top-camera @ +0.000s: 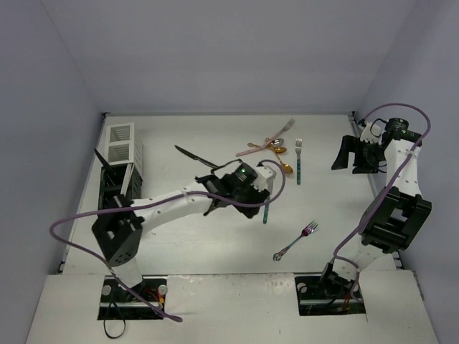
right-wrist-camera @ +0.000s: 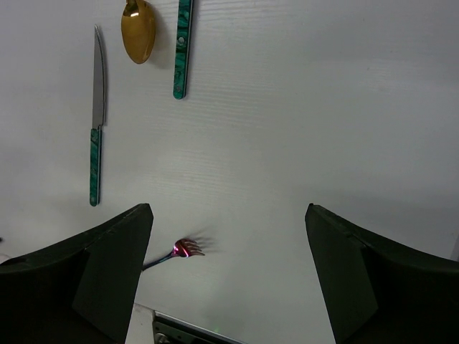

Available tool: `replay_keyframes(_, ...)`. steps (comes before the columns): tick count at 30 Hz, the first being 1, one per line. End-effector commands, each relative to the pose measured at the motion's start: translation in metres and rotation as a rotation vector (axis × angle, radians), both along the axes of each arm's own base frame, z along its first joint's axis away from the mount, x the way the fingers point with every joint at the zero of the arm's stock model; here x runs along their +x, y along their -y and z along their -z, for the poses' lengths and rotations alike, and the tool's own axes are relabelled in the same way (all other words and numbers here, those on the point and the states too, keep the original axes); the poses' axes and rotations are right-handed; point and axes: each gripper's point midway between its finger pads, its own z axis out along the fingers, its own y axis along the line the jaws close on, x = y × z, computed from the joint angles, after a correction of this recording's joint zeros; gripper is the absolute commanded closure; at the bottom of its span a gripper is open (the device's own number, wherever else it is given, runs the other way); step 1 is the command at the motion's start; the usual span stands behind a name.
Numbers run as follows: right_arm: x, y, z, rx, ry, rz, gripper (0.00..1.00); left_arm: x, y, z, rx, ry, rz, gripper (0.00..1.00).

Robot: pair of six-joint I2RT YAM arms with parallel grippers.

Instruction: Sort the eating utensils into containers

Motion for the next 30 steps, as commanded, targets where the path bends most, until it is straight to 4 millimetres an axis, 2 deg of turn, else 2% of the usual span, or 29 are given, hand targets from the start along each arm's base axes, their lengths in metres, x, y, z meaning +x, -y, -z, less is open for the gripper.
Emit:
replay_keyframes(1,0.009,0.009,-0.03,0.057,0.083,0.038,0.15,-0.024,0.084,-0.016,-0.193,-0.076,-0.088,0.5)
replay_keyframes(3,0.01,0.019,-0.034,0.063,0.096,0.067,0.15,-0.032,0.106,-0.014,-0.208,-0.095,-0.068,0.5)
replay_keyframes(6,0.009,0.024,-0.04,0.059,0.116,0.075,0.15,-0.046,0.127,0.002,-0.193,-0.112,-0.03,0.5)
replay_keyframes(12,0.005,0.024,-0.035,0.053,0.107,0.061,0.14,-0.058,0.149,0.015,-0.187,-0.091,0.003,0.5)
replay_keyframes(14,0.004,0.023,-0.029,0.062,0.095,0.057,0.14,-0.069,0.158,0.024,-0.163,-0.076,0.027,0.5)
replay_keyframes(22,0.004,0.023,-0.029,0.059,0.099,0.045,0.15,-0.077,0.172,0.048,-0.095,-0.069,0.064,0.5)
replay_keyframes(30,0.002,0.022,-0.029,0.059,0.097,0.036,0.14,-0.076,0.171,0.074,-0.014,-0.083,0.052,0.48)
